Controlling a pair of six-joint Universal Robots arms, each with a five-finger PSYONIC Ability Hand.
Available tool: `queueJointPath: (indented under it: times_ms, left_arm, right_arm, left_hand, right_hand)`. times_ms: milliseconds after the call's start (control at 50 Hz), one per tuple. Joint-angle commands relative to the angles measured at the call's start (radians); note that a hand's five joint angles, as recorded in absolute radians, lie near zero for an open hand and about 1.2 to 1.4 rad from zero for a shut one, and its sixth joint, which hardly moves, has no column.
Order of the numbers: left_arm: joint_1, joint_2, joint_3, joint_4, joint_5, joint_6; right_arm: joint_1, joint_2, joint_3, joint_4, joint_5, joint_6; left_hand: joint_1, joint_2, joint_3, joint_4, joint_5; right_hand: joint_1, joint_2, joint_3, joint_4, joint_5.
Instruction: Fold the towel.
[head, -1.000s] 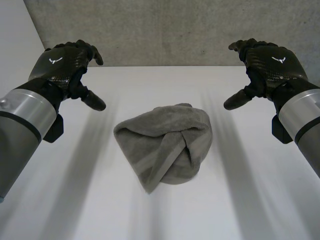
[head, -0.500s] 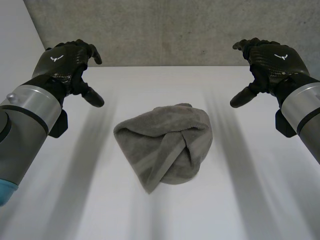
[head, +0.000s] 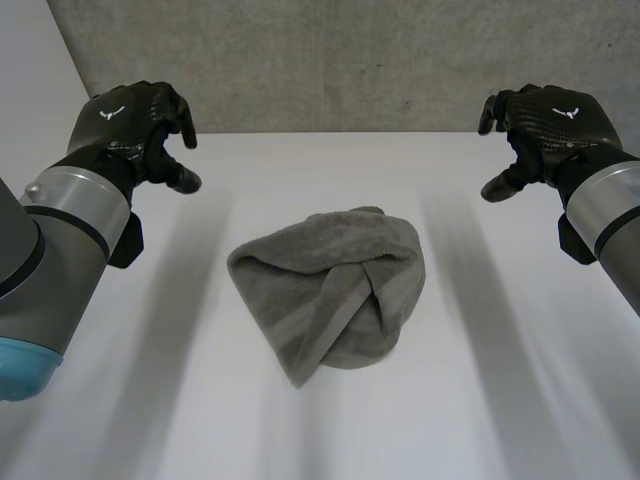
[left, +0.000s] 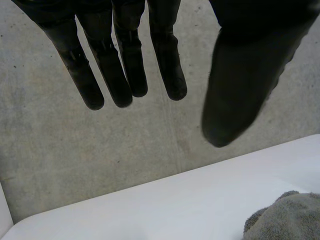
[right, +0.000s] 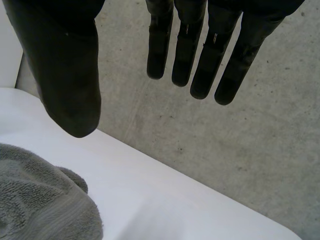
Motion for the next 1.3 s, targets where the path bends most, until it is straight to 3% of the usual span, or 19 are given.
queueJointPath:
  times_ms: [20,360,460,580,620,800,840,860,880,900,940,960,1000,1020,1040,1060,1100,1200,1300]
  left_arm:
    - [0.000,-0.011,-0.001,0.006,0.016,-0.001]
    - [-0.002,-0.066,0.012,0.009,0.057,-0.001]
    - [-0.012,-0.216,0.107,0.022,0.238,0.008]
    - [-0.029,-0.382,0.239,0.019,0.333,0.041]
    - [-0.029,-0.507,0.339,0.011,0.358,0.099]
    - [-0.031,-0.746,0.502,-0.027,0.355,0.311]
    - [-0.031,-0.807,0.538,-0.034,0.353,0.382]
    - [-0.031,-0.807,0.539,-0.034,0.353,0.383]
    - [-0.031,-0.828,0.551,-0.034,0.352,0.412]
    - [-0.031,-0.828,0.551,-0.034,0.352,0.412]
    - [-0.032,-0.857,0.577,-0.035,0.330,0.450]
    - [-0.032,-0.858,0.577,-0.035,0.330,0.450]
    - [-0.034,-0.861,0.595,-0.038,0.297,0.462]
    - [-0.034,-0.861,0.595,-0.038,0.296,0.462]
    - [-0.034,-0.855,0.601,-0.043,0.281,0.462]
    - [-0.034,-0.854,0.601,-0.043,0.281,0.462]
    - [-0.040,-0.824,0.598,-0.061,0.264,0.459]
    - [-0.048,-0.744,0.585,-0.087,0.267,0.458]
    - [-0.043,-0.712,0.658,-0.075,0.261,0.462]
  right_arm:
    - [-0.010,0.005,0.000,-0.007,-0.010,-0.003]
    - [-0.002,0.031,-0.013,0.005,-0.019,-0.004]
    - [0.010,0.149,-0.013,0.017,-0.096,0.025]
    - [0.057,0.268,-0.015,0.000,-0.124,0.114]
    - [0.071,0.354,-0.018,-0.045,-0.124,0.186]
    - [0.113,0.483,-0.027,-0.128,-0.110,0.241]
    - [0.113,0.489,-0.043,-0.128,-0.102,0.241]
    - [0.113,0.489,-0.043,-0.128,-0.102,0.241]
    - [0.107,0.482,-0.044,-0.127,-0.101,0.243]
    - [0.107,0.482,-0.044,-0.127,-0.101,0.243]
    - [0.105,0.451,-0.046,-0.118,-0.107,0.240]
    - [0.105,0.451,-0.046,-0.118,-0.107,0.240]
    - [0.103,0.390,-0.043,-0.104,-0.122,0.235]
    - [0.103,0.390,-0.043,-0.104,-0.122,0.235]
    - [0.103,0.361,-0.037,-0.087,-0.137,0.226]
    - [0.103,0.361,-0.036,-0.087,-0.138,0.226]
    - [0.103,0.331,-0.049,-0.014,-0.194,0.167]
    - [0.099,0.353,-0.125,0.166,-0.285,-0.037]
    - [0.094,0.451,-0.321,0.244,-0.268,-0.217]
  left_hand:
    - [-0.557,-0.570,-0.566,-0.570,-0.562]
    - [-0.550,-0.563,-0.559,-0.563,-0.555]
    - [-0.550,-0.563,-0.559,-0.563,-0.555]
    - [-0.544,-0.557,-0.553,-0.557,-0.550]
    - [-0.539,-0.551,-0.547,-0.552,-0.544]
    - [-0.515,-0.528,-0.524,-0.528,-0.520]
    - [-0.506,-0.519,-0.515,-0.519,-0.511]
    - [-0.506,-0.519,-0.515,-0.519,-0.511]
    - [-0.483,-0.496,-0.492,-0.496,-0.488]
    - [-0.483,-0.496,-0.491,-0.496,-0.488]
    - [-0.369,-0.382,-0.378,-0.382,-0.374]
    - [-0.368,-0.381,-0.377,-0.381,-0.373]
    - [0.011,-0.001,0.003,-0.002,0.006]
    - [0.013,0.001,0.005,0.000,0.008]
    - [0.266,0.253,0.258,0.253,0.261]
    - [0.269,0.256,0.260,0.256,0.264]
    - [0.518,0.505,0.509,0.505,0.513]
    - [0.664,0.651,0.656,0.651,0.659]
    - [0.665,0.652,0.656,0.652,0.660]
  right_hand:
    - [-0.454,-0.466,-0.458,-0.456,-0.461]
    - [-0.454,-0.466,-0.458,-0.456,-0.461]
    - [-0.454,-0.466,-0.458,-0.456,-0.461]
    - [-0.454,-0.466,-0.458,-0.456,-0.461]
    - [-0.454,-0.466,-0.458,-0.456,-0.461]
    - [-0.338,-0.350,-0.343,-0.340,-0.345]
    - [-0.093,-0.105,-0.097,-0.095,-0.100]
    - [-0.091,-0.103,-0.096,-0.093,-0.098]
    - [0.095,0.083,0.090,0.093,0.088]
    - [0.097,0.085,0.092,0.095,0.090]
    - [0.371,0.360,0.367,0.369,0.364]
    - [0.373,0.361,0.368,0.371,0.366]
    - [0.589,0.577,0.584,0.587,0.582]
    - [0.590,0.578,0.585,0.588,0.583]
    - [0.613,0.601,0.608,0.611,0.606]
    - [0.613,0.601,0.609,0.611,0.606]
    - [0.616,0.604,0.612,0.614,0.609]
    - [0.628,0.616,0.623,0.626,0.621]
    - [0.672,0.660,0.667,0.670,0.665]
